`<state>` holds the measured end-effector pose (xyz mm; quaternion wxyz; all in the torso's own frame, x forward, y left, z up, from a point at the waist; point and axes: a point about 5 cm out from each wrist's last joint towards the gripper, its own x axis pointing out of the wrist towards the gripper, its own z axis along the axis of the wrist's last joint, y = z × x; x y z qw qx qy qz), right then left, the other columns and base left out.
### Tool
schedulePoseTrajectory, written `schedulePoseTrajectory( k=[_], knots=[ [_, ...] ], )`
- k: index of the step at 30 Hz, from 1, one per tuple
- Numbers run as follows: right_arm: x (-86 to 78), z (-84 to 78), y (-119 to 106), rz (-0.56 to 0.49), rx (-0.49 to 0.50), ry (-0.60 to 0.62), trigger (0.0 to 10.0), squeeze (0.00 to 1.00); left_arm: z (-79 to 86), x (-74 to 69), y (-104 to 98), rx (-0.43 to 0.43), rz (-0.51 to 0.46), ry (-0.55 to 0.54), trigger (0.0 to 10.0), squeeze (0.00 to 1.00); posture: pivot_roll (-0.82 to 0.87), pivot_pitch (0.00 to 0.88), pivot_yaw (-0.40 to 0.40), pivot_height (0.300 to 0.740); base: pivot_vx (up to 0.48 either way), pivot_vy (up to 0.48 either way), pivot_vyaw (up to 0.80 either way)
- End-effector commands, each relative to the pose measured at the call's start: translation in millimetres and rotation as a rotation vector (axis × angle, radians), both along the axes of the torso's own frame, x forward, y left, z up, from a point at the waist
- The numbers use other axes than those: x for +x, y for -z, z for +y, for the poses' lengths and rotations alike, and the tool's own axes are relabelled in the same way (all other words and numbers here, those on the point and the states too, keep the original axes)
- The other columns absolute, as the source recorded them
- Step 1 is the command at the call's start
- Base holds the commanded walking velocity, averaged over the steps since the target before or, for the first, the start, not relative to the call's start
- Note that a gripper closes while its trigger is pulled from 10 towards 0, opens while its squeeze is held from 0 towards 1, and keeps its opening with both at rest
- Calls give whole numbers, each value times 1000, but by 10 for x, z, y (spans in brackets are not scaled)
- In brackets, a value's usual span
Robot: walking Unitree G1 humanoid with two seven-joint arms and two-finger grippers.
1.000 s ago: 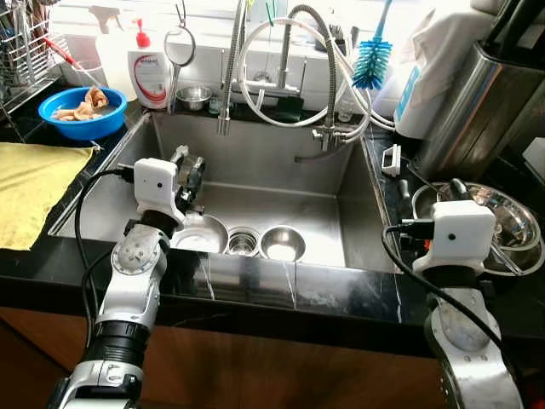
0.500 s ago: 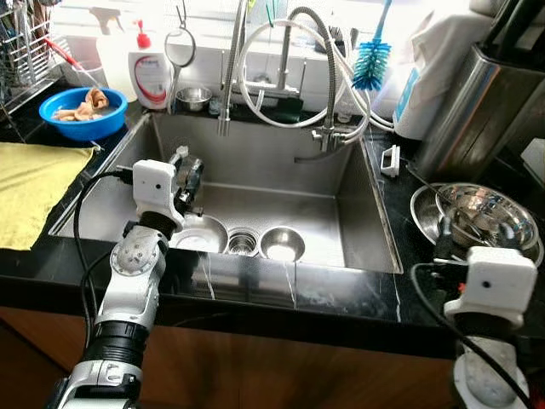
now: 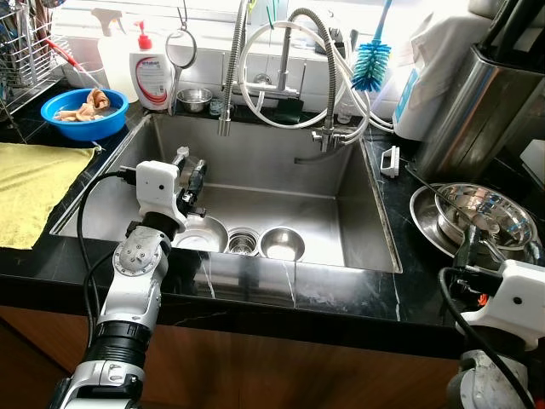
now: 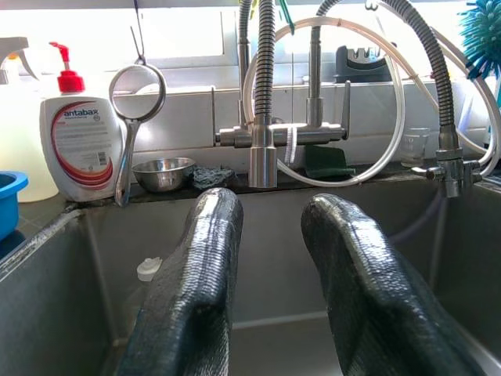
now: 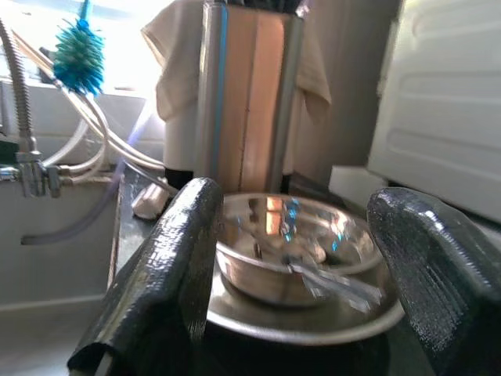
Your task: Kitchen organization
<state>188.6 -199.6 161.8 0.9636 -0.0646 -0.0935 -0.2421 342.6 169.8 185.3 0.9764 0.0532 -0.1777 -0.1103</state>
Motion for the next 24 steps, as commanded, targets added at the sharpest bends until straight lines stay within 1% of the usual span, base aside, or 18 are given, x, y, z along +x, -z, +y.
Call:
schedulePoseTrajectory(
  k=[1,7,12,13,14,15,17,18,19,21,23,24],
  knots=[
    [-30,-60,-24,-4,11,36,10000,0,-11,-14,-7,17,-12,11,10000,0,80,0,-84,740,0,0,0],
    [-41,-116,13,8,56,74,10000,0,-23,-15,17,18,-2,13,10000,0,76,0,-84,740,0,0,0],
    [-11,-130,54,39,74,70,10000,0,-18,-18,22,19,0,9,10000,0,76,0,-88,740,0,0,0],
    [-8,-131,61,40,82,68,9569,0,-18,-19,23,20,0,9,10000,0,77,0,-89,740,0,0,0],
    [-2,-135,77,43,103,67,2980,0,-19,-21,23,19,0,8,10000,0,77,0,-90,740,0,0,0],
    [3,-137,81,46,107,67,2902,0,-21,-22,22,20,0,9,10000,0,78,0,-90,740,0,0,0],
    [11,-139,91,54,106,67,3569,0,-24,-26,22,19,0,10,10000,0,79,0,-90,740,0,0,0],
    [12,-139,93,54,107,66,3490,0,-24,-26,22,19,0,10,10000,0,79,0,-90,740,0,0,0],
    [13,-139,101,58,113,67,2627,0,-24,-27,23,19,0,10,10000,0,79,0,-90,740,0,0,0],
    [25,-135,126,74,123,58,2863,0,-27,-26,21,19,-1,10,10000,0,80,0,-91,740,0,0,0],
    [37,-127,132,79,129,47,1804,0,-31,-26,19,21,0,13,10000,0,79,0,-91,740,0,0,0],
    [39,-125,131,79,130,45,1725,0,-31,-26,19,21,0,13,10000,0,79,0,-91,740,0,0,0]
  ],
)
